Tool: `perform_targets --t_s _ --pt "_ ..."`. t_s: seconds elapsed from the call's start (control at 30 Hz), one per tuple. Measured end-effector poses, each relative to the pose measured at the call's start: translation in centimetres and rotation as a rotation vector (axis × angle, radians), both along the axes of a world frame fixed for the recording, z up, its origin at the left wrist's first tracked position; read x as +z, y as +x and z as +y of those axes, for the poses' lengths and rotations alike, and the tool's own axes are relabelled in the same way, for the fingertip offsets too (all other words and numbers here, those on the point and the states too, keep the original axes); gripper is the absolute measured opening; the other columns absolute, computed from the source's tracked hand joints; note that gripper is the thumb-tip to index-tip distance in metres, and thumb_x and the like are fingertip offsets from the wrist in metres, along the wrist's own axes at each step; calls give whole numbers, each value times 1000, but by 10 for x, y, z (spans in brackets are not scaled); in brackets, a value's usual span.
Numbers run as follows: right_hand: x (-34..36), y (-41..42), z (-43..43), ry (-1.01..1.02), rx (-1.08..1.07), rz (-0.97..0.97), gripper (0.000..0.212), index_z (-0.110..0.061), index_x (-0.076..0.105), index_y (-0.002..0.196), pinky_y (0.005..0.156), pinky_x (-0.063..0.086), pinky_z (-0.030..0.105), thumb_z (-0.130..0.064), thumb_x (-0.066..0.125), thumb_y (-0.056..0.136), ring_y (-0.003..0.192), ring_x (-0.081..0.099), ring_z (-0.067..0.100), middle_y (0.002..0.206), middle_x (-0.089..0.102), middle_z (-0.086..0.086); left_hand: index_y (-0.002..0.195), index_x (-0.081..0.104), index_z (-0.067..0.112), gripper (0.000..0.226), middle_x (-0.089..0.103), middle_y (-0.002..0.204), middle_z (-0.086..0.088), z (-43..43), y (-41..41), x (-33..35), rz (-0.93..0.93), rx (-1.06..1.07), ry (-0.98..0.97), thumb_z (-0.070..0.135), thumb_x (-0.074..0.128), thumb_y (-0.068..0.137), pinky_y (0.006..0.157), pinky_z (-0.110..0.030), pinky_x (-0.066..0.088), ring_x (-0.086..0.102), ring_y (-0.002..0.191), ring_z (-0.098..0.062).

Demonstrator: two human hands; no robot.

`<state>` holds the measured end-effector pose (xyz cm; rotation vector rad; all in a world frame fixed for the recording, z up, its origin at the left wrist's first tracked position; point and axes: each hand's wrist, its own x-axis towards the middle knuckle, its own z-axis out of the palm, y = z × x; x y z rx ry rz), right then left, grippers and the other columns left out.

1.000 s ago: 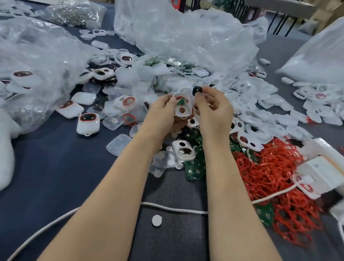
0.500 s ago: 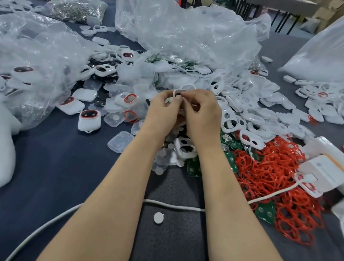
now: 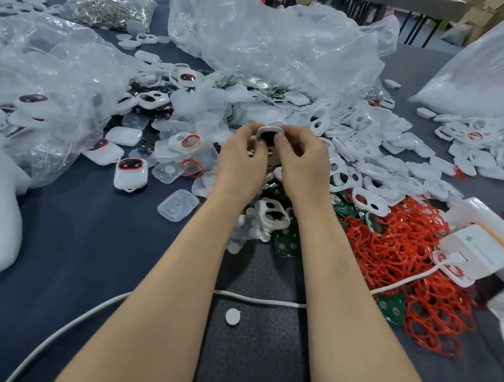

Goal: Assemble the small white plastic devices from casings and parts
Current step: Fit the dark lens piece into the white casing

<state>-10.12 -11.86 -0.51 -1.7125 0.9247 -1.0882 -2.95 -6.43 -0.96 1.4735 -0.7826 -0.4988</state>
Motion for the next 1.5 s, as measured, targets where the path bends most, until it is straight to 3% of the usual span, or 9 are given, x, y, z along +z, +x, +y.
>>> perform_targets --t_s 0.1,0.33,0.47,0.7,0.9,1.03,1.17,1.33,1.5 --pt "-2 0 -2 42 23 -22 11 -9 65 100 77 54 29 -8 56 93 89 66 19 95 69 7 88 58 33 26 64 85 5 1 -1 1 -13 14 -4 9 50 95 85 -42 56 66 87 -20" --pt "-1 -1 -2 62 36 -35 9 -13 62 94 67 51 17 -6 57 91 79 64 13 88 67 3 100 63 14 13 65 95 1 0 1 1 -131 47 24 8 53 95 91 -41 51 62 97 -17" --pt "-2 1 0 -9 2 -3 4 -14 63 93 71 51 18 -11 60 90 80 63 12 87 67 0 91 63 17 14 69 100 -11 1 3 2 26 23 22 6 54 94 90 -48 53 66 98 -29" --pt "-1 -1 -1 67 27 -72 7 -13 60 89 60 48 12 -7 58 92 65 58 1 76 62 -4 79 66 19 22 67 73 -2 -1 0 1 116 24 12 15 55 97 71 -32 56 64 70 -14" --pt "-1 4 5 -31 -16 36 2 -13 58 90 76 50 27 -12 58 92 83 61 17 84 63 0 95 66 7 16 61 82 3 -3 1 -1 -224 166 78 15 52 97 63 -9 40 57 75 -9" --pt "-1 3 5 -77 27 103 4 -16 58 92 72 48 17 -12 59 91 80 60 9 82 61 -7 100 68 5 19 67 89 -2 0 3 -2 -272 208 71 16 52 97 74 -21 46 60 82 -13" --pt "-1 -1 2 -65 -44 113 5 -16 59 89 63 41 5 -11 60 89 73 57 2 76 58 -14 103 67 8 17 66 91 0 -1 1 -1 -267 116 72 6 52 94 74 -16 45 60 84 -10" --pt "-2 3 6 -86 -124 98 10 -11 63 99 73 46 15 -13 62 89 79 57 9 89 63 -3 104 67 11 21 63 84 7 -1 -1 -1 -265 153 44 3 50 92 67 -7 43 59 78 -6" --pt "0 7 13 -205 -109 96 18 -5 68 101 83 50 28 -19 62 91 85 62 15 98 67 8 103 67 11 17 63 83 9 5 1 -1 -293 285 -39 11 51 96 70 -11 45 59 78 -7"
